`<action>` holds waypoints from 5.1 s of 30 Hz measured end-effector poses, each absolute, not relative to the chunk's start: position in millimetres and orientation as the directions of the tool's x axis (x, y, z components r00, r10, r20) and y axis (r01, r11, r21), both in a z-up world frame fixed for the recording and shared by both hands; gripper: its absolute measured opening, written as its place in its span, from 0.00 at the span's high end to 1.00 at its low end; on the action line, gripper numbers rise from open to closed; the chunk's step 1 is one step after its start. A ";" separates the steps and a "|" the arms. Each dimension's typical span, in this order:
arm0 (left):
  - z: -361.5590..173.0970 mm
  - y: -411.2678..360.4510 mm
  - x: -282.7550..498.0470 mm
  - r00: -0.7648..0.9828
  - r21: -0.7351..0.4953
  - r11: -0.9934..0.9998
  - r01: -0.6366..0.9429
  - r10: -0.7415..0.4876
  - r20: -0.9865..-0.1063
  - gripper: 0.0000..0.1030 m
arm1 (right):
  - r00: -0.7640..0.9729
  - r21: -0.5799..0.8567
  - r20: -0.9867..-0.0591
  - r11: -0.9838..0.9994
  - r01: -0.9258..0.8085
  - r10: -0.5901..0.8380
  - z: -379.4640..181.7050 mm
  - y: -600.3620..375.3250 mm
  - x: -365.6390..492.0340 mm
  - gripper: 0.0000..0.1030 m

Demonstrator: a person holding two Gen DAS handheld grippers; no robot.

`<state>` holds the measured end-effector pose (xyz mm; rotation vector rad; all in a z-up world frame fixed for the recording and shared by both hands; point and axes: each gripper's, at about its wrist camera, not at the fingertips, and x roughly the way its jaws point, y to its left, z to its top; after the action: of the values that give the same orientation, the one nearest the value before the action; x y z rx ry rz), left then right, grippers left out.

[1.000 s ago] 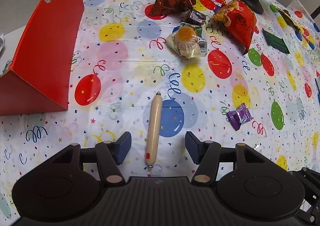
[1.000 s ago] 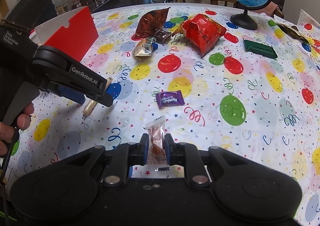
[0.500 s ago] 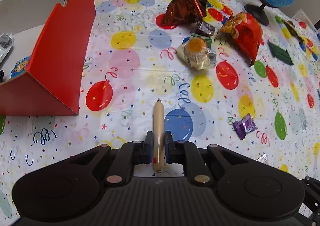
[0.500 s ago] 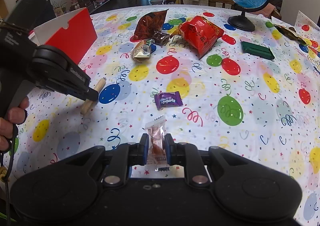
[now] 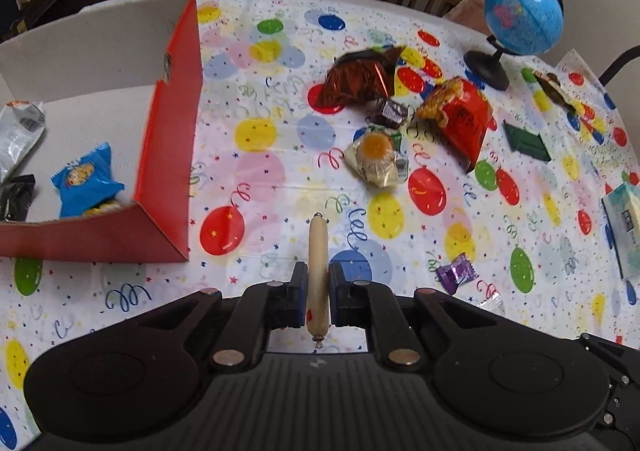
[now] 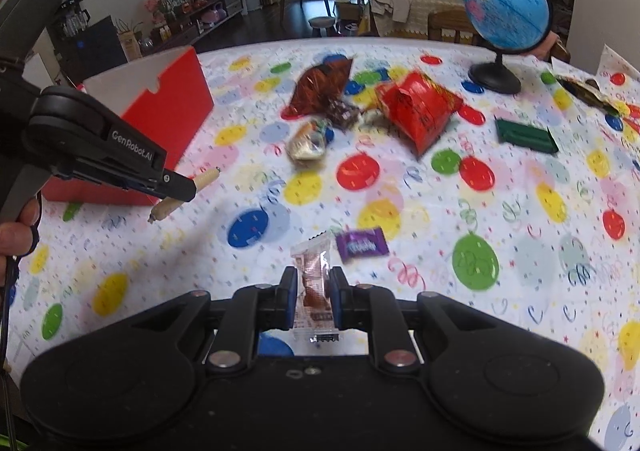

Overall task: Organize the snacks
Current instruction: 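Carry the sausage stick and wrapped candy into the red box, then open both tools to release the sausage and candy in the box, then lift both tools out of the box toward the remaining snacks, then grasp the clear-wrapped round cake with the left tool while the right tool grasps the red chip bag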

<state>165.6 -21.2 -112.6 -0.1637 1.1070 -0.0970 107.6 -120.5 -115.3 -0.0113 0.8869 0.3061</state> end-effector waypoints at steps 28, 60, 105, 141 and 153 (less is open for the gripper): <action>-24.5 136.7 165.9 0.612 -0.176 0.983 -0.045 -0.112 -0.783 0.90 | 0.624 0.092 -0.655 0.865 -0.494 0.426 -31.6 62.9 170.2 0.85; -112.8 238.4 235.0 0.470 -0.113 0.992 -0.057 -0.073 -0.880 0.90 | 0.528 0.035 -0.801 0.903 -0.429 0.282 -107.3 172.0 233.3 0.82; 4.4 160.9 128.8 0.711 -0.147 0.982 0.114 -0.185 -0.679 0.32 | 0.751 0.192 -0.587 0.953 -0.235 0.303 -23.4 55.8 124.7 0.20; -8.6 -35.6 113.5 0.719 -0.287 0.940 0.184 -0.328 -0.613 0.23 | 0.782 0.230 -0.578 0.966 -0.118 0.233 -33.9 -166.7 103.3 0.19; -32.7 -59.5 169.9 0.686 -0.279 0.957 0.081 -0.256 -0.680 0.23 | 0.779 0.178 -0.596 0.978 -0.107 0.194 -48.2 -203.0 155.9 0.19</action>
<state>169.9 -59.5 -32.7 -0.2351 0.7937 -0.1908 155.9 -203.0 -48.2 0.1374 0.6580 0.1631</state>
